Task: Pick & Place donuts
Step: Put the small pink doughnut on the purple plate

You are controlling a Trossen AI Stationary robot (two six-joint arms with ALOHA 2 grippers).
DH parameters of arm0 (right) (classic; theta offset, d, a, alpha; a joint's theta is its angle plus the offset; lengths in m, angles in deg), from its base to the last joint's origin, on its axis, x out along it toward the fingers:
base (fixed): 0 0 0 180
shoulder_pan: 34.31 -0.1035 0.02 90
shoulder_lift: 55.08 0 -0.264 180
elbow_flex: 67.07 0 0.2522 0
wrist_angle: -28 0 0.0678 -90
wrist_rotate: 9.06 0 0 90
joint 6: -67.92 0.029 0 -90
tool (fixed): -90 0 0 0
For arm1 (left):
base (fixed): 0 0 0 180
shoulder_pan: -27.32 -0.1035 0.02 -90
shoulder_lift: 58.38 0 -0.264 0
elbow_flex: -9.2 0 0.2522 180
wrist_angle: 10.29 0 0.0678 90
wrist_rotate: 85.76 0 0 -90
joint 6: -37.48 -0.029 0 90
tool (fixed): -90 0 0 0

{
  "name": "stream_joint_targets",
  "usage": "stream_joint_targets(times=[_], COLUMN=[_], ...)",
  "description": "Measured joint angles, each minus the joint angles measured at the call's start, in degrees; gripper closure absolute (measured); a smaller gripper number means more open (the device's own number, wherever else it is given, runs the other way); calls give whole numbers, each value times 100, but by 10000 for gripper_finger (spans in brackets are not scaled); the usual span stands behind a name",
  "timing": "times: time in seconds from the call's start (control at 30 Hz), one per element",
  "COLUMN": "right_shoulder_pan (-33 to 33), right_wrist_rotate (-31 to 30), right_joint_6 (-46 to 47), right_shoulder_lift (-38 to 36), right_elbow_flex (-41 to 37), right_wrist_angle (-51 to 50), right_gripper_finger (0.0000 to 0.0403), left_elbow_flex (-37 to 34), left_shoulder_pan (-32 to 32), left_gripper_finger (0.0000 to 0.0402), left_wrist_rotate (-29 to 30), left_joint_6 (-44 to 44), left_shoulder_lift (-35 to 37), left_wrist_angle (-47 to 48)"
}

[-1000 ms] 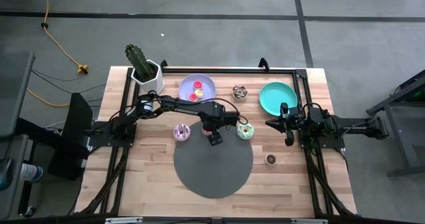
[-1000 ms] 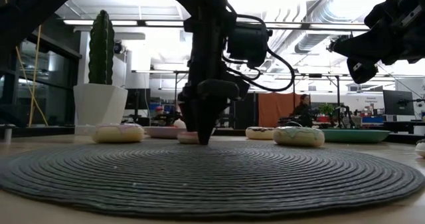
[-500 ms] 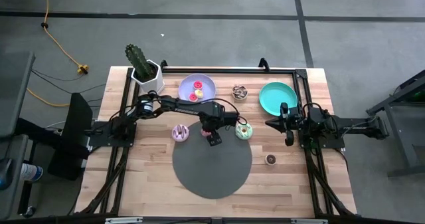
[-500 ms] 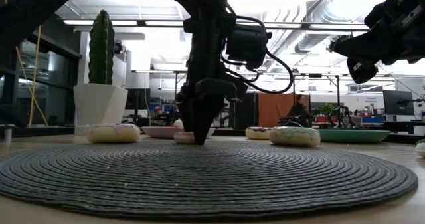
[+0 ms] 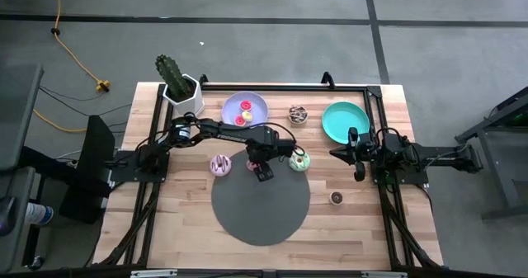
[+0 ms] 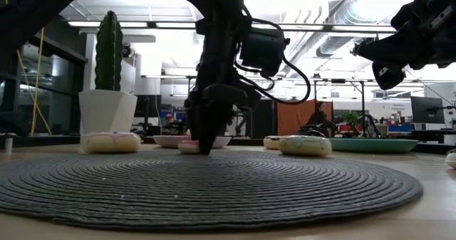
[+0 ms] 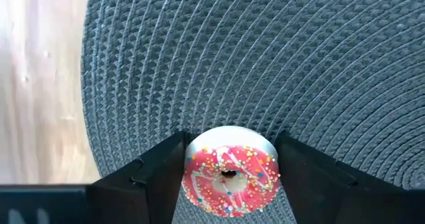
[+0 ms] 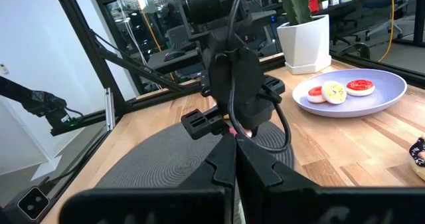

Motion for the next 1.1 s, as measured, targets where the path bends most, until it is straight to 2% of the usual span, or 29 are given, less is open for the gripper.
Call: stream_joint_targets(times=[0.5,0.93,1.1], right_shoulder_pan=[0,-1,-1], right_wrist_rotate=[2,2,2], right_joint_6=[0,0,-2], right_shoulder_lift=[0,0,-2], right_elbow_flex=[2,2,2], right_wrist_angle=[1,-1,-1], right_gripper_finger=[402,402,402], left_elbow_flex=[24,1262,1435], left_shoulder_pan=[0,-399,-759], left_gripper_finger=[182,182,182], left_wrist_rotate=[-124,22,2], left_joint_6=[-43,-578,16], left_shoulder_lift=[70,75,84], left_wrist_angle=[137,1029,1037])
